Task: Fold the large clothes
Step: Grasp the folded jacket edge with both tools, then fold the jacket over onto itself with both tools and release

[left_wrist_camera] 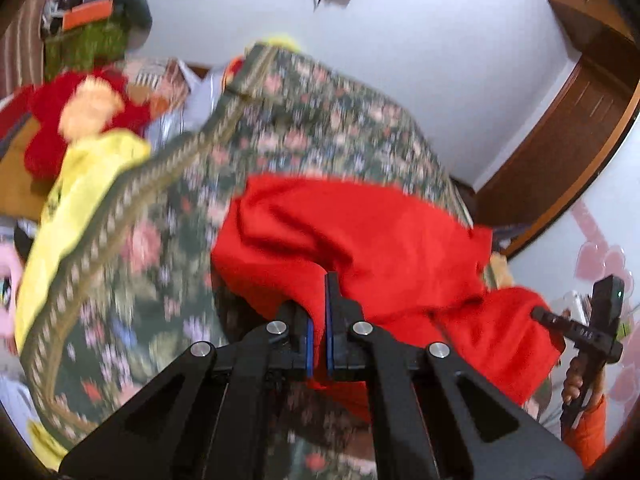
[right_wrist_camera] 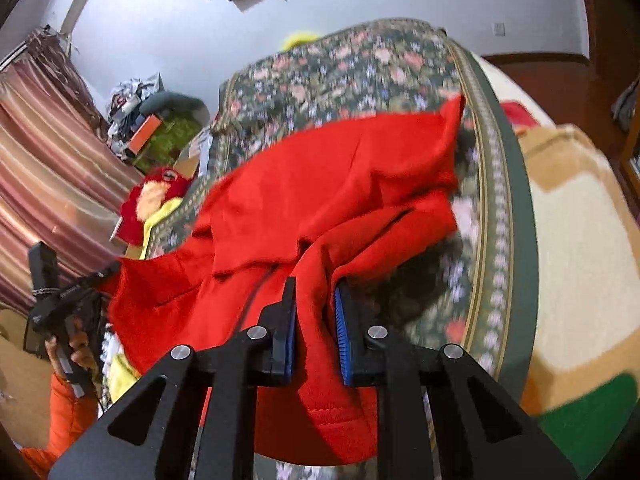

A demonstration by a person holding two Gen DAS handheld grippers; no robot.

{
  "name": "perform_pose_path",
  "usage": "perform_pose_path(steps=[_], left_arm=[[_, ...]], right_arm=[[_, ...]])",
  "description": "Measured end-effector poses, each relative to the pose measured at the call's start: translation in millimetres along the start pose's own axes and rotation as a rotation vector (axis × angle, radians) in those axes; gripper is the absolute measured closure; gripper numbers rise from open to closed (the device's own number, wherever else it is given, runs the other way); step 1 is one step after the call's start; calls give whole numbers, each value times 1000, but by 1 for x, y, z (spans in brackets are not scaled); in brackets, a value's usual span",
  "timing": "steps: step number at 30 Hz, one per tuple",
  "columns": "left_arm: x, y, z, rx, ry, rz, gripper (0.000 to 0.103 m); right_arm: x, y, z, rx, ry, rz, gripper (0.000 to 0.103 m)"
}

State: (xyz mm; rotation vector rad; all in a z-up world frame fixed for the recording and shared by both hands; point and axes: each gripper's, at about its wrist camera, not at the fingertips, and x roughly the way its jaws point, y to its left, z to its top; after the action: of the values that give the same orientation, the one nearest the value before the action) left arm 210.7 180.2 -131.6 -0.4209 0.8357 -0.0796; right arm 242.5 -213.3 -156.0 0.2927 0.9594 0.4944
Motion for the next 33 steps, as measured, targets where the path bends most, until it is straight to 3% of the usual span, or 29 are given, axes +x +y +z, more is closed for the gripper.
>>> perform_pose_path(steps=[6, 17, 21, 25, 29, 33], left_arm=[[19, 1, 56, -27, -81, 52, 100], [134, 10, 129, -9, -82, 186, 100], [185, 20, 134, -8, -45, 238, 100], [231, 31, 126, 12, 35, 289, 100], [258, 38, 113, 42, 109, 362, 100], [253, 38, 109, 57, 125, 360, 96]], right_arm=[[4, -12, 46, 7, -68, -22, 88], [71, -43, 133, 10, -78, -62, 89], [97, -57, 154, 25, -55, -54, 88], [115, -83, 166, 128, -23, -14, 85], [94, -110, 173, 202, -134, -178, 83], [60, -133, 173, 254, -146, -187, 81]])
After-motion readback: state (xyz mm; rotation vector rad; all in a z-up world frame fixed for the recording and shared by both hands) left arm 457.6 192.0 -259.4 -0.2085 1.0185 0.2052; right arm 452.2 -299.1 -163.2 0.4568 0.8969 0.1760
